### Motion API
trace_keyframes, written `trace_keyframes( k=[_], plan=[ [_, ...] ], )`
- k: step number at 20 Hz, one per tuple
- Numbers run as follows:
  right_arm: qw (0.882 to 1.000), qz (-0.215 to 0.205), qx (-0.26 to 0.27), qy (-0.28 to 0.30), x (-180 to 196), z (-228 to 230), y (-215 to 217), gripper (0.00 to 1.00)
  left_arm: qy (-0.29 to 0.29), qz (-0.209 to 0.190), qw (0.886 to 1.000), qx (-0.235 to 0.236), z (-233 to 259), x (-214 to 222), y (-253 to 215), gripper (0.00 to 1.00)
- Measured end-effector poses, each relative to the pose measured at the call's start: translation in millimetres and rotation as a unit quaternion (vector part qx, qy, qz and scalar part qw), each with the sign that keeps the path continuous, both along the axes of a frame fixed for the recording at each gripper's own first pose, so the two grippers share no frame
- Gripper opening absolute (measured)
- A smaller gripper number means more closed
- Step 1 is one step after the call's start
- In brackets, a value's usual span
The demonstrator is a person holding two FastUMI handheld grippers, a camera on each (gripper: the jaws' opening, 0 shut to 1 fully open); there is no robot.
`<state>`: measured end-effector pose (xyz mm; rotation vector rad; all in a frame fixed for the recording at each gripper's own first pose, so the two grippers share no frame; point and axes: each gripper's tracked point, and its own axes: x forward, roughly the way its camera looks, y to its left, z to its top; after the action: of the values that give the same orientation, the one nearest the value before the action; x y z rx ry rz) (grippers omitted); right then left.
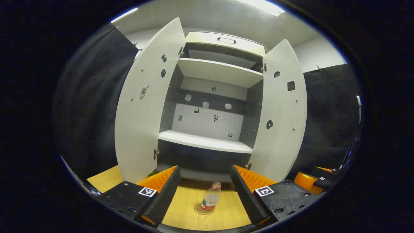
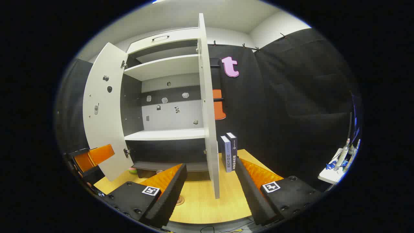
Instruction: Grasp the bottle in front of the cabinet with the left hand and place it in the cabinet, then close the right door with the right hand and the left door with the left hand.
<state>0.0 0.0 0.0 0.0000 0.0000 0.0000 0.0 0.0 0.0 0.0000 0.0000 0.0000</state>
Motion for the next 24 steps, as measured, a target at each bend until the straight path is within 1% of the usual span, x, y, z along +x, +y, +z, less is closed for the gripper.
trace_keyframes(
  k=[1, 2, 4, 6, 12, 18, 24],
  plan=[
    [1.0, 0.0, -0.001, 0.0, 0, 1, 0, 0.99, 0.002, -0.001, 1.0, 0.001, 0, -1, -1, 0.95],
    [1.0, 0.0, -0.001, 0.0, 0, 2, -2, 0.99, 0.003, -0.001, 1.0, 0.002, 0, -1, -1, 0.95],
    [1.0, 0.0, -0.003, 0.006, -1, 0, -5, 0.99, 0.003, -0.002, 1.0, 0.005, 1, -2, -3, 0.93],
    [1.0, 0.002, -0.004, 0.007, -1, 1, -6, 0.99, 0.007, -0.003, 1.0, 0.005, -1, -3, -6, 0.95],
    [1.0, 0.005, -0.007, 0.006, -4, 2, -8, 0.99, 0.017, 0.001, 1.0, 0.004, -9, -5, -8, 0.95],
    [1.0, 0.004, -0.01, 0.012, -7, 1, -10, 0.99, 0.019, 0.005, 1.0, 0.015, -11, -12, -7, 0.95],
    [1.0, 0.001, -0.015, 0.014, -11, -1, -13, 0.99, 0.034, 0.007, 0.999, 0.008, -24, -11, -7, 0.95]
  ],
)
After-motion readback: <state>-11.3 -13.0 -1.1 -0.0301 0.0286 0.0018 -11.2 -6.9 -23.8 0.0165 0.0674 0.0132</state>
